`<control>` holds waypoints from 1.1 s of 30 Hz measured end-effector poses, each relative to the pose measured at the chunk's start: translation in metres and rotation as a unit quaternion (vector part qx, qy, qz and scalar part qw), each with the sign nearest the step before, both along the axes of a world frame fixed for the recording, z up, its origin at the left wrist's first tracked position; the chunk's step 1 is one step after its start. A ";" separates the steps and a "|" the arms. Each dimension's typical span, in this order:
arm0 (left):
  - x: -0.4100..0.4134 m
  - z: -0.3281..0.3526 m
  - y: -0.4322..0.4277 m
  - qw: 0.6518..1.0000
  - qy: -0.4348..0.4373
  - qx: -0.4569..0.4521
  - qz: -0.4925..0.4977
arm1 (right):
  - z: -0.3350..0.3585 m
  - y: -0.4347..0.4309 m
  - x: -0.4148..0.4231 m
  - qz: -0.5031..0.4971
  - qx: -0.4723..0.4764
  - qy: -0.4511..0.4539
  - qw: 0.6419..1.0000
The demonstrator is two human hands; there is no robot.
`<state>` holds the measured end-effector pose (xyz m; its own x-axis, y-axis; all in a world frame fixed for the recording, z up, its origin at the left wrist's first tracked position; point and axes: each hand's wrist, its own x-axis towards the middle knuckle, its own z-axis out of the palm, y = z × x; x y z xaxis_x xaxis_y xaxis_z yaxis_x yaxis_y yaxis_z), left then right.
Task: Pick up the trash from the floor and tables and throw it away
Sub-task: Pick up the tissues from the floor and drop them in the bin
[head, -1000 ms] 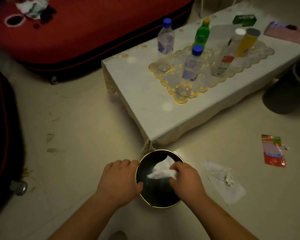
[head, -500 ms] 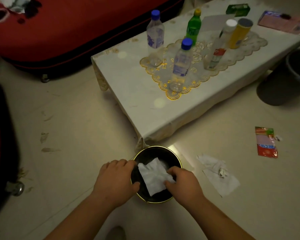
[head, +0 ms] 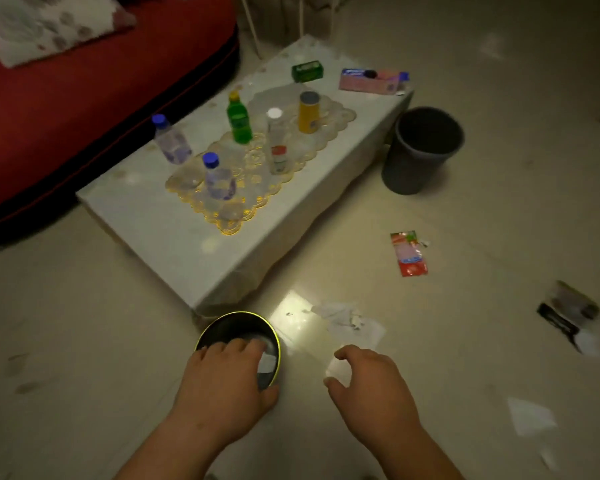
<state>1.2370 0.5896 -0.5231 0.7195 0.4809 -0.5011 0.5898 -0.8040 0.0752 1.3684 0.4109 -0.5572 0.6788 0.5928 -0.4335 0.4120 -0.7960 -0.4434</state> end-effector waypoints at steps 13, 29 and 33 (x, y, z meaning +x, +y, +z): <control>0.107 0.047 -0.137 0.998 -0.009 -0.011 -0.064 | 0.048 -0.204 0.089 -0.084 -0.026 -0.016 0.996; 0.238 -0.272 -0.103 0.990 0.027 -0.024 -0.136 | -0.246 -0.152 0.184 -0.075 -0.046 -0.039 0.995; 0.257 -0.394 -0.079 0.989 0.036 -0.036 -0.136 | -0.367 -0.126 0.197 -0.050 -0.052 -0.036 0.997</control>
